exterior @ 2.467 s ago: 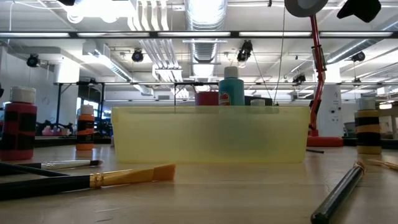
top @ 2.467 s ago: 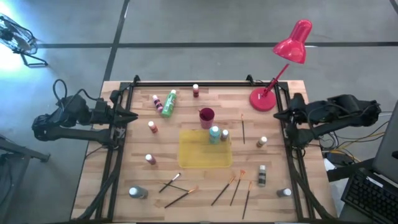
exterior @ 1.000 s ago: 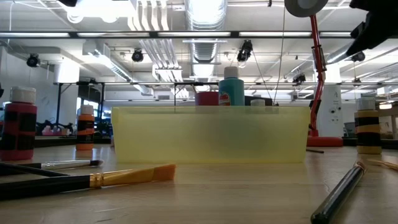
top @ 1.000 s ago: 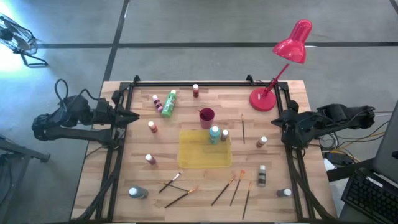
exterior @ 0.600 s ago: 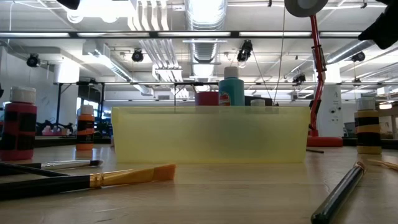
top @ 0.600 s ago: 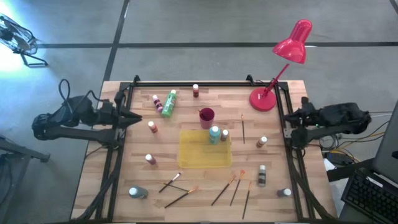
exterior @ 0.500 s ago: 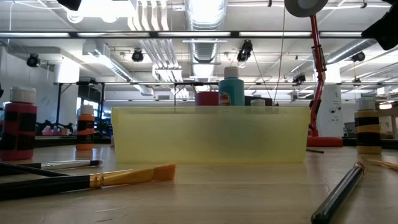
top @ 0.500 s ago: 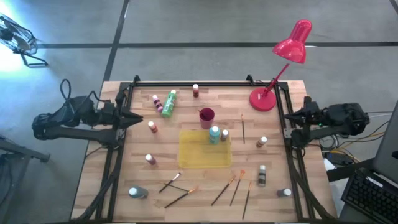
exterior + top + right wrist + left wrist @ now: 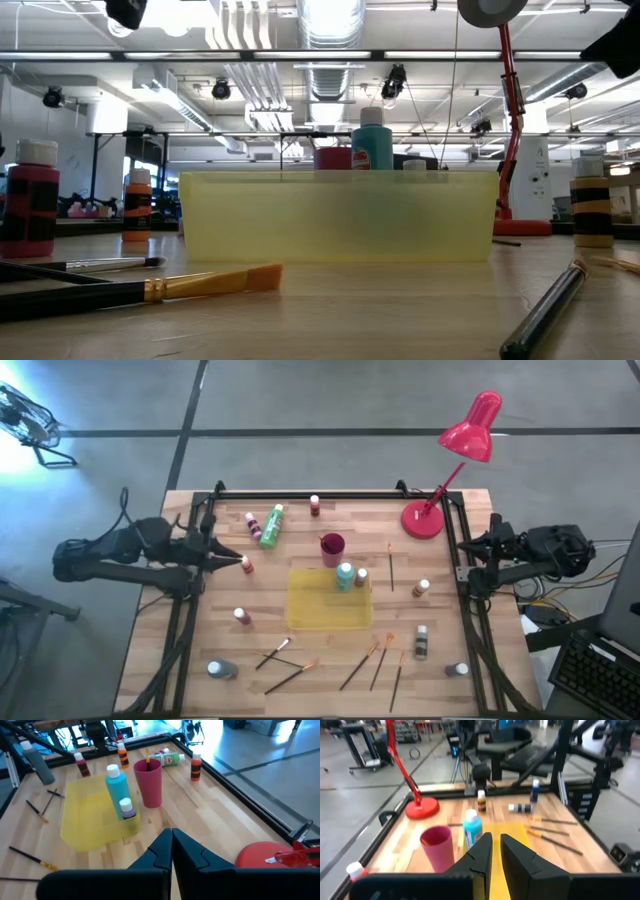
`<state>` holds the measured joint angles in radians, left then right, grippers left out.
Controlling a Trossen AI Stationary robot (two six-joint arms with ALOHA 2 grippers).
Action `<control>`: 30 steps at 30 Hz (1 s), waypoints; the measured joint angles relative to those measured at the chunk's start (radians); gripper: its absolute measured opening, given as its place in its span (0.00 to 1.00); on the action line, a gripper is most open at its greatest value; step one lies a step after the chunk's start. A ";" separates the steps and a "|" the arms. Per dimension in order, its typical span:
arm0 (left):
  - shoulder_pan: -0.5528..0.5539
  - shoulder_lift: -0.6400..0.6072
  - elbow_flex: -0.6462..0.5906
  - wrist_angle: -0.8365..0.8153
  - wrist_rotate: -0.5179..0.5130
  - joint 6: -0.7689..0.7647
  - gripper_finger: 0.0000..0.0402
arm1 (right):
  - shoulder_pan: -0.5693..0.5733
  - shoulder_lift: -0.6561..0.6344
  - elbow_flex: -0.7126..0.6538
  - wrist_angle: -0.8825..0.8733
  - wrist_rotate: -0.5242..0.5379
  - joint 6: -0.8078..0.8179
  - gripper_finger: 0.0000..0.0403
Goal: Pick & Place Paint Supplies
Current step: Put the gold paint brush into the pink cup
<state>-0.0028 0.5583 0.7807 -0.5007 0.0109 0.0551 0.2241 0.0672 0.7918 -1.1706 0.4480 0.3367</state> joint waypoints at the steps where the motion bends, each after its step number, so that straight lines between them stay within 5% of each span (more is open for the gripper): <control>1: 0.000 0.006 0.001 -0.011 0.000 0.000 0.12 | 0.000 0.005 0.000 0.000 0.000 0.000 0.02; 18: -0.138 0.266 0.143 -0.273 -0.013 -0.009 0.12 | 0.000 0.012 0.000 0.000 -0.003 0.000 0.02; 30: -0.307 0.519 0.396 -0.624 -0.143 -0.232 0.12 | 0.000 0.012 0.000 0.001 -0.002 0.000 0.02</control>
<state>-0.3095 1.0772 1.1766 -1.1251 -0.1318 -0.1766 0.2241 0.0795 0.7914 -1.1698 0.4456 0.3370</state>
